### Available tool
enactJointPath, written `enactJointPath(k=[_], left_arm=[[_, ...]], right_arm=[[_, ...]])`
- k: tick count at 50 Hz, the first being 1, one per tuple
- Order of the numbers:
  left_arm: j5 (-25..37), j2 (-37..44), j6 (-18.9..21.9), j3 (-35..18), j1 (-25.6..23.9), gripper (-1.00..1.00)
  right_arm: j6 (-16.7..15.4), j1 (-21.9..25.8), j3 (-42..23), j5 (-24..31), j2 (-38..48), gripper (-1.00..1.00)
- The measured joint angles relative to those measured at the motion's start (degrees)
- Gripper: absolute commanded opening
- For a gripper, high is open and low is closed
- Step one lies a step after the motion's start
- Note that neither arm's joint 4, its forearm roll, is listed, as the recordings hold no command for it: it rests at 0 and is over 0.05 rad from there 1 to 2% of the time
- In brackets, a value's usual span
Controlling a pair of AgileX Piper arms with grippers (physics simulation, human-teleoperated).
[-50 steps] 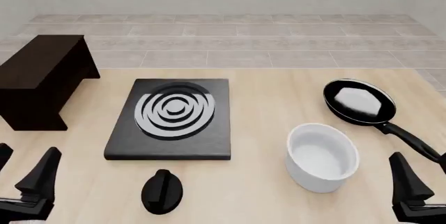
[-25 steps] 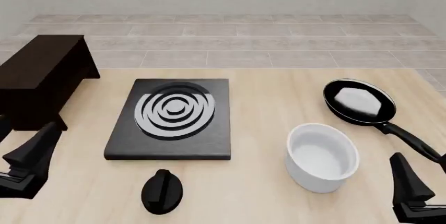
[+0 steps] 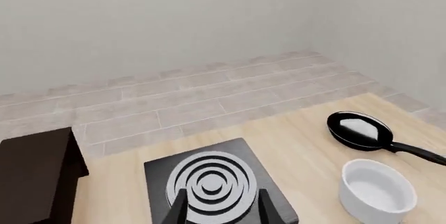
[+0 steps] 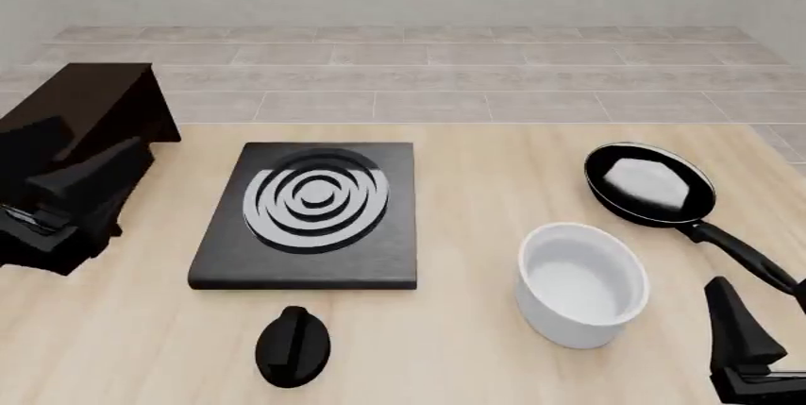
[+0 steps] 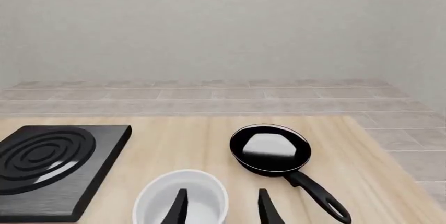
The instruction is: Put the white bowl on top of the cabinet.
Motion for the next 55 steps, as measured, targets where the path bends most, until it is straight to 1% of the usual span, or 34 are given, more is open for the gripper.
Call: enactJointPath(k=[9, 18, 26, 34, 41, 55], left_arm=[[-0.3, 9.7, 0.8, -7.2, -5.5, 1.0], [1.3, 19.3, 1.5, -16.7, -11.6, 1.0], [4.3, 28.7, 2.2, -26.0, -17.5, 1.0], [7.5, 37.5, 4.7, -34.0, -22.0, 1.0], [10.6, 44.2, 7.5, -39.8, -25.6, 1.0], [15.5, 55.4, 10.4, -49.0, -31.8, 1.0]], right_arm=[[0.0, 0.0, 0.0, 0.0, 0.0, 1.0], [0.1, 0.0, 0.0, -0.2, 0.2, 1.0], [0.1, 0.0, 0.0, -0.1, 0.1, 1.0], [0.0, 0.0, 0.0, 0.2, -0.1, 1.0], [0.0, 0.0, -0.1, 0.4, -0.3, 1.0], [0.0, 0.0, -0.3, 0.7, -0.4, 1.0]])
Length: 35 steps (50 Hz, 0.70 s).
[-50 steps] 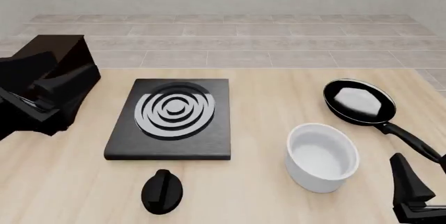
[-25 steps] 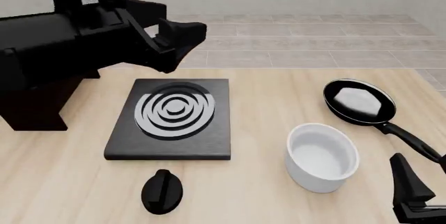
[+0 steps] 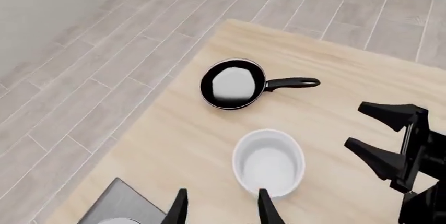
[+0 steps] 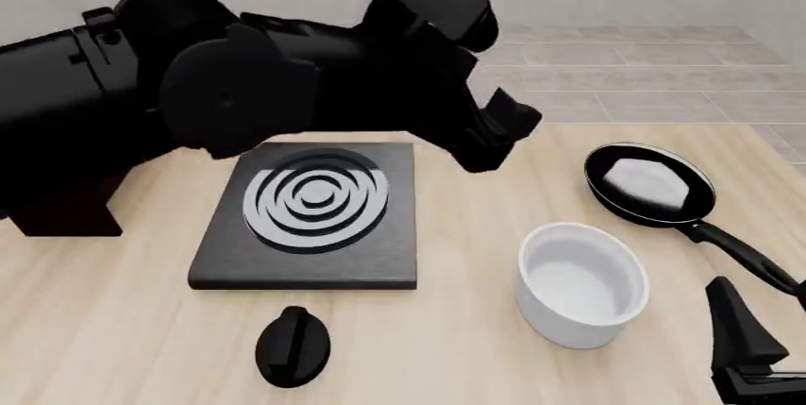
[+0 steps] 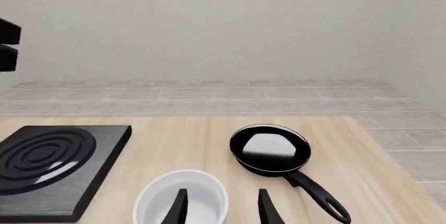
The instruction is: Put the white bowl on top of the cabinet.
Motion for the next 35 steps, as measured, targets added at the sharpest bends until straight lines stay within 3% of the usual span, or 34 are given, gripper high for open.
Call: enactJointPath(k=[19, 35], left_arm=[[2.3, 9.4, 2.1, -4.8, -6.4, 1.0], [0.5, 14.0, 3.6, -2.8, -9.3, 1.0]], right_arm=[[0.0, 0.0, 0.1, -0.1, 0.1, 1.0], [0.0, 0.0, 0.0, 0.0, 0.0, 1.0]])
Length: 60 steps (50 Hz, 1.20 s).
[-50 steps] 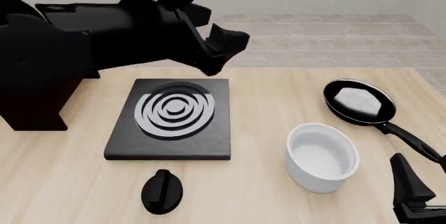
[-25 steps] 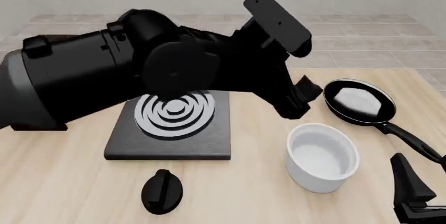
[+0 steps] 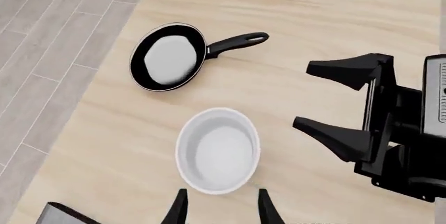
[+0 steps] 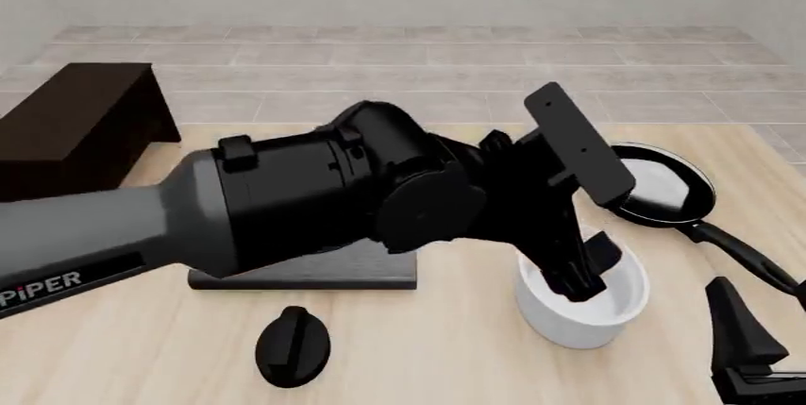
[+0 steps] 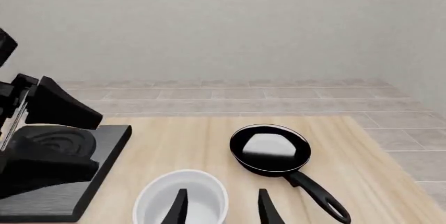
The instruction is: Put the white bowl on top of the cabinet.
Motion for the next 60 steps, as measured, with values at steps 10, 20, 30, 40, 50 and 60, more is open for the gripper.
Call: enactJointPath(k=[10, 20, 30, 40, 50, 60], left_arm=[[-0.5, 2.3, -0.1, 0.6, -2.5, 1.0], [-0.3, 4.7, 1.0, 1.0, -4.6, 1.0], [0.7, 7.0, 2.8, -0.3, -6.2, 1.0], [2.1, 10.3, 6.7, -2.2, -6.0, 1.0], [2.1, 13.0, 9.5, -3.1, -5.6, 1.0], [0.4, 15.1, 11.9, -2.5, -5.1, 1.0]], right_arm=[[0.0, 0.0, 0.0, 0.0, 0.0, 1.0], [0.0, 0.0, 0.1, -0.1, 0.0, 1.0], [0.0, 0.0, 0.1, -0.1, 0.0, 1.0], [0.0, 0.0, 0.1, -0.1, 0.0, 1.0], [0.0, 0.0, 0.1, -0.1, 0.0, 1.0], [0.0, 0.0, 0.1, -0.1, 0.0, 1.0]])
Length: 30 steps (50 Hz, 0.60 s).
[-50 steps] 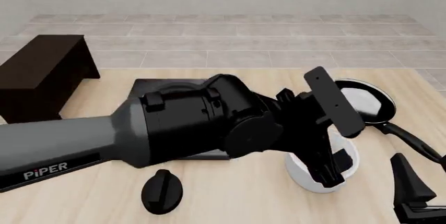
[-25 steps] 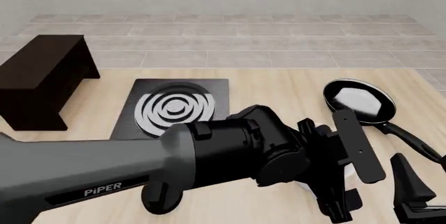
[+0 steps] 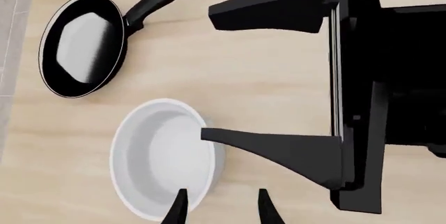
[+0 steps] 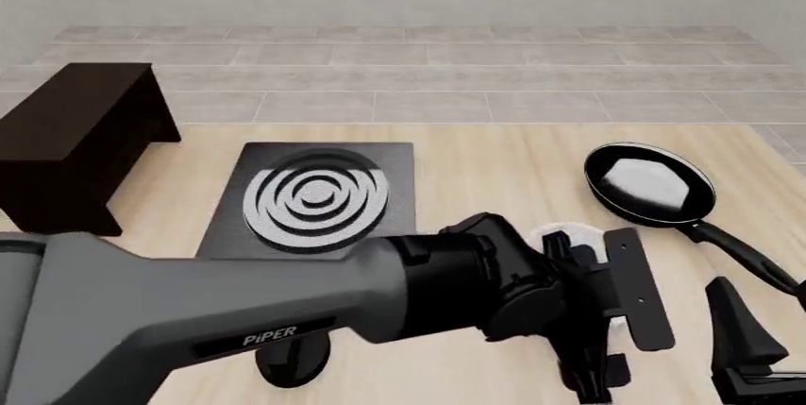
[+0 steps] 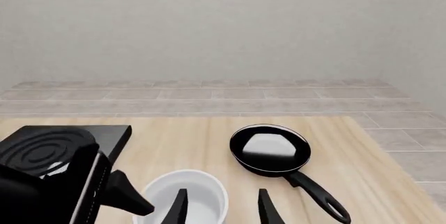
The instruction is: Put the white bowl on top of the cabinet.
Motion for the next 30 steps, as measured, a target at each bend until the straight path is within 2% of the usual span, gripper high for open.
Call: enactJointPath(k=[30], left_arm=[[-3.5, 4.4, 6.4, 0.8, 3.1, 1.0]], right_arm=[[0.0, 0.0, -0.1, 0.1, 0.0, 1.0]])
